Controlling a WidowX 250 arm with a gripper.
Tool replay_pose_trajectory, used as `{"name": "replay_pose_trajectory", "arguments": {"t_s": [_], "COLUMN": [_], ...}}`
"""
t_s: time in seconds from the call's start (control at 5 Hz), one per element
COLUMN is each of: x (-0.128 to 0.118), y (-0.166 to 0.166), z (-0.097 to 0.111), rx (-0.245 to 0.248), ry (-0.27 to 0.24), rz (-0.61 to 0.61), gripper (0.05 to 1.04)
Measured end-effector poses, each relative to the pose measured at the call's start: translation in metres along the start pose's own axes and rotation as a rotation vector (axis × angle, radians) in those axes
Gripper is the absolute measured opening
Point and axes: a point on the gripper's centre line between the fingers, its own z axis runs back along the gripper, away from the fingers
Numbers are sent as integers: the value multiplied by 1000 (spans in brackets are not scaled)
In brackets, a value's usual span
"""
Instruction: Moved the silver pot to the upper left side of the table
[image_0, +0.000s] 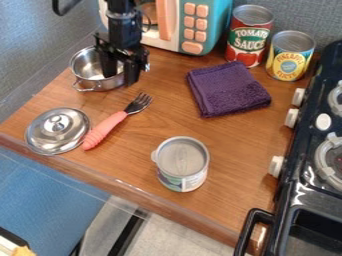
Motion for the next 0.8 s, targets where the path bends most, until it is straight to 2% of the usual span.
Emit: {"name": "replay_pose_trajectory", "arguments": {"t_s": [0.2, 0.4, 0.8], "x": [-4, -15, -16], "y": [-2, 2, 5], "z": [12, 23, 25], "rx": [-1, 2, 4], "ry": [-15, -38, -43], "rz": [-4, 36, 45], "gripper": [1013, 1009, 1001]}}
